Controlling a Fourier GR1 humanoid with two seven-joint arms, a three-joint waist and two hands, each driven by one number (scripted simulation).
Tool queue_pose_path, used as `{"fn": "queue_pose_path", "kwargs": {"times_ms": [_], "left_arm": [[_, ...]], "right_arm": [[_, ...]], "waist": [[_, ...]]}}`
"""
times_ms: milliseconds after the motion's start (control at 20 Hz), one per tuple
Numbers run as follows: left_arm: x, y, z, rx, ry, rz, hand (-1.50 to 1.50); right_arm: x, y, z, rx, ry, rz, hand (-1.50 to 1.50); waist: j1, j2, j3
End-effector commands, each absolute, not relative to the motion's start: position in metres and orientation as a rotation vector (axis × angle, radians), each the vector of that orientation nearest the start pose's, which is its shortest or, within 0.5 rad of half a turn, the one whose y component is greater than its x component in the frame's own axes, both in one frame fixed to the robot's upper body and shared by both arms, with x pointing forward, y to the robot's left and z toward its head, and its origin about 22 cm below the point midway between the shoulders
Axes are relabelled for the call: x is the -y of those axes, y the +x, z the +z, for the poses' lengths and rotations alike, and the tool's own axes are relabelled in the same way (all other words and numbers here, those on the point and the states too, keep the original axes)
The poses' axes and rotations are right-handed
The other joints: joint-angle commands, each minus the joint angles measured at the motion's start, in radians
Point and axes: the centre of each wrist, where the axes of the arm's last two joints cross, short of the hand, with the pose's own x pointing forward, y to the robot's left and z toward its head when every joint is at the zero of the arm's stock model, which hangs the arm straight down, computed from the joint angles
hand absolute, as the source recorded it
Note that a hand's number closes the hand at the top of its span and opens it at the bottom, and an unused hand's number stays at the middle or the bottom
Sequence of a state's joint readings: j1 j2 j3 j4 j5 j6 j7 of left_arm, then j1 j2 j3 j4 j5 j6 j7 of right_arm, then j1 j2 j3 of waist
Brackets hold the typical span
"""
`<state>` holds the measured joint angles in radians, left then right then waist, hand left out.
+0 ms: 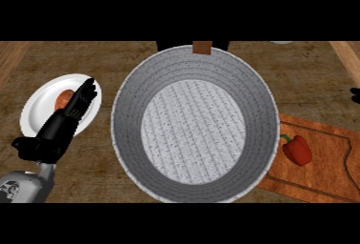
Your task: Pick the bell pepper from the cutting board and place it in the basket
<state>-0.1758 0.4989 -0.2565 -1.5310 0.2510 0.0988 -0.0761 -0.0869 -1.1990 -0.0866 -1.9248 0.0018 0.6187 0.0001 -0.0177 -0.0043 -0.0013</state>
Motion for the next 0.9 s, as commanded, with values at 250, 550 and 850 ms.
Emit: {"fn": "queue_pose_path", "kwargs": {"times_ms": [250, 550, 850], "left_arm": [[-0.271, 0.279, 0.055, 1.69, 0.048, -0.375, 0.0], [-0.264, 0.286, 0.058, 1.692, 0.044, -0.39, 0.0], [-0.269, 0.273, 0.06, 1.69, 0.035, -0.377, 0.0]], "right_arm": [[0.392, 0.22, 0.259, 1.301, -0.508, 1.5, -1.5], [0.398, 0.228, 0.222, 1.365, -0.466, 1.412, -1.5], [0.373, 0.237, 0.155, 1.394, -0.439, 1.37, -1.5]], "waist": [[0.01, 0.003, 0.002], [0.017, 0.005, 0.002], [0.026, 0.005, 0.002]]}}
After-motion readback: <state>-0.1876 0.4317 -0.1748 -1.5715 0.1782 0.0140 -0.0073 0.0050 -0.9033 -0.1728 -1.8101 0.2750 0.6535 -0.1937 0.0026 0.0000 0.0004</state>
